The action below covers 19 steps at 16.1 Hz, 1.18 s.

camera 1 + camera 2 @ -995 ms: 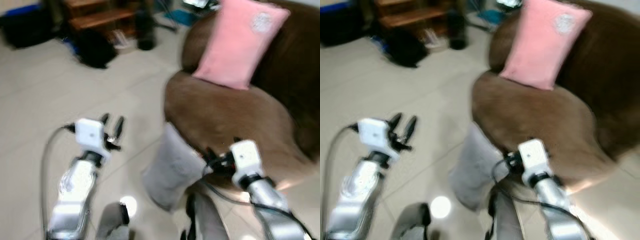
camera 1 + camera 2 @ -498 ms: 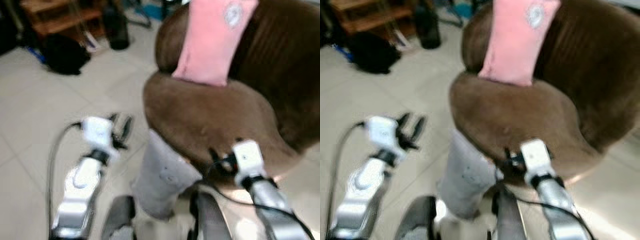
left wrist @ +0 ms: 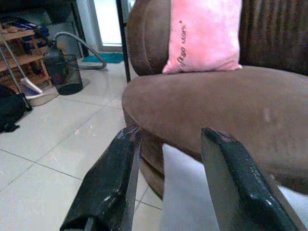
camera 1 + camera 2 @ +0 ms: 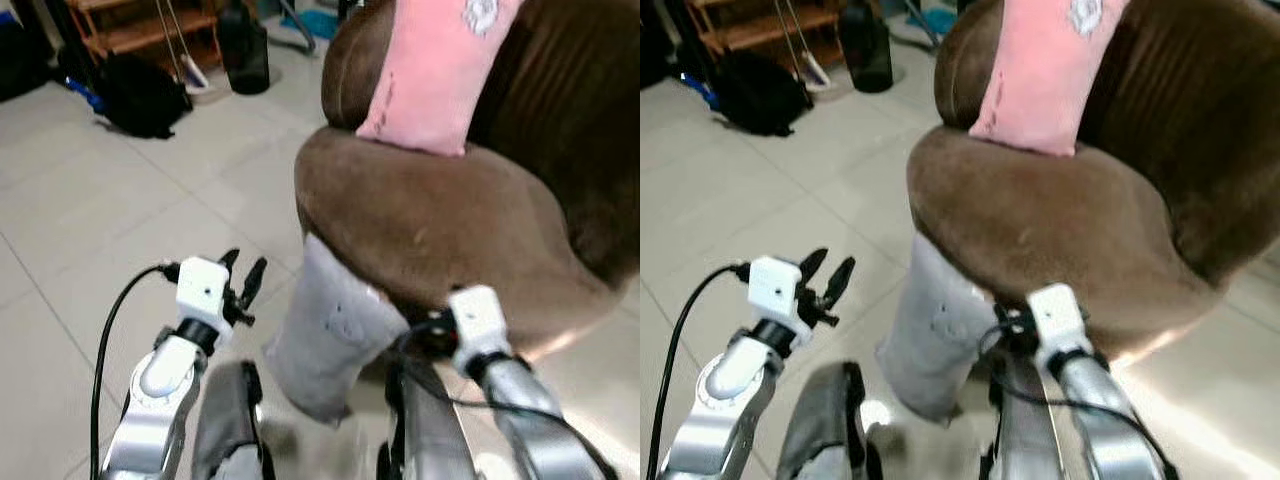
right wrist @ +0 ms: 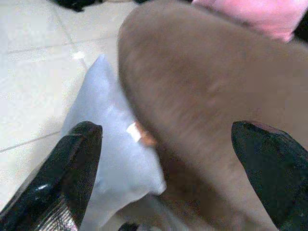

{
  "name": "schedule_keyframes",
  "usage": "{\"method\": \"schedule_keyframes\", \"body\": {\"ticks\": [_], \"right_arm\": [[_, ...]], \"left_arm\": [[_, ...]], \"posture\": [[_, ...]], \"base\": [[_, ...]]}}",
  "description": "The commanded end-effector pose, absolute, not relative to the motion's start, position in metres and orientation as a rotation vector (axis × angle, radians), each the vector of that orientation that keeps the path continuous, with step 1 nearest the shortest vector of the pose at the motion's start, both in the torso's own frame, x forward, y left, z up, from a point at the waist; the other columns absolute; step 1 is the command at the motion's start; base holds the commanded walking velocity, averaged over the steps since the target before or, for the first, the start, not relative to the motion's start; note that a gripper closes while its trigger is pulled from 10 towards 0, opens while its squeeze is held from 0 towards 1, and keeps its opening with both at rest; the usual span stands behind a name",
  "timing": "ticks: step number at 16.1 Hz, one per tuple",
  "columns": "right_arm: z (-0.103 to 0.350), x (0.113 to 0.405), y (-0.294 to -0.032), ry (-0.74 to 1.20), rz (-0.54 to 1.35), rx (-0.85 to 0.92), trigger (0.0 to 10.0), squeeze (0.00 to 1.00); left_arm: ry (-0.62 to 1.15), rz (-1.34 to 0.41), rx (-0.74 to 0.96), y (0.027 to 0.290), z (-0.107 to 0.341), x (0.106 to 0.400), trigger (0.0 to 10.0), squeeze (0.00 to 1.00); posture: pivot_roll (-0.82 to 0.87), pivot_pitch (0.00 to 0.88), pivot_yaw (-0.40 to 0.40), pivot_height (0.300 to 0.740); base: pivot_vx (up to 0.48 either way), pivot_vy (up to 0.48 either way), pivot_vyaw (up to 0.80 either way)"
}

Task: Move the pillow to the sofa from floor

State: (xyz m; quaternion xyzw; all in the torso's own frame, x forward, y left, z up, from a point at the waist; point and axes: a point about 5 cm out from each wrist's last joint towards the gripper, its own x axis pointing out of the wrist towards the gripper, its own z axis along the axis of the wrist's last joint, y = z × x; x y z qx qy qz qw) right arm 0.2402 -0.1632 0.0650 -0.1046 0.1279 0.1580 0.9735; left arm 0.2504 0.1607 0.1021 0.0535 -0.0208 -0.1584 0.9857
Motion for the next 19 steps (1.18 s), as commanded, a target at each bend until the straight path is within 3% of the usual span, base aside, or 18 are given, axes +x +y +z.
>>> {"method": "schedule_keyframes", "body": {"ticks": [1, 6, 8, 12, 15, 19], "right_arm": [[0.063, 0.249, -0.156, 0.252, 0.349, -0.203, 10.0, 0.0], [0.041, 0.286, -0.13, 0.311, 0.255, -0.172, 10.0, 0.0], [0.038, 0.293, -0.128, 0.342, 0.246, -0.047, 10.0, 1.0], [0.027, 0.306, -0.137, 0.374, 0.081, 0.234, 10.0, 1.0], [0.027, 0.309, -0.147, 0.358, -0.029, 0.347, 10.0, 1.0], [0.026, 0.315, -0.141, 0.366, -0.024, 0.508, 10.0, 1.0]], "left_arm": [[-0.036, -0.314, 0.119, 0.163, 0.099, 0.248, 10.0, 0.0], [-0.035, -0.346, 0.158, 0.164, 0.1, 0.237, 10.0, 0.0], [-0.033, -0.362, 0.167, 0.165, 0.102, 0.237, 10.0, 0.0], [-0.036, -0.442, 0.13, 0.16, 0.111, 0.231, 10.0, 0.0], [-0.034, -0.562, 0.096, 0.153, 0.116, 0.219, 10.0, 0.0], [0.014, -0.649, 0.046, 0.152, 0.12, 0.208, 10.0, 0.0]], "posture": [[-0.01, 0.121, 0.024, 0.485], [0.02, 0.177, 0.041, 0.48], [0.04, 0.203, 0.044, 0.48], [0.07, 0.243, 0.081, 0.48], [0.09, 0.257, 0.097, 0.48], [0.1, 0.282, 0.098, 0.48]], "base": [[0.0, 0.0, 0.0], [0.0, 0.0, 0.0], [0.0, 0.0, 0.0], [0.0, 0.0, 0.0], [0.0, 0.0, 0.0], [0.0, 0.0, 0.0]]}}
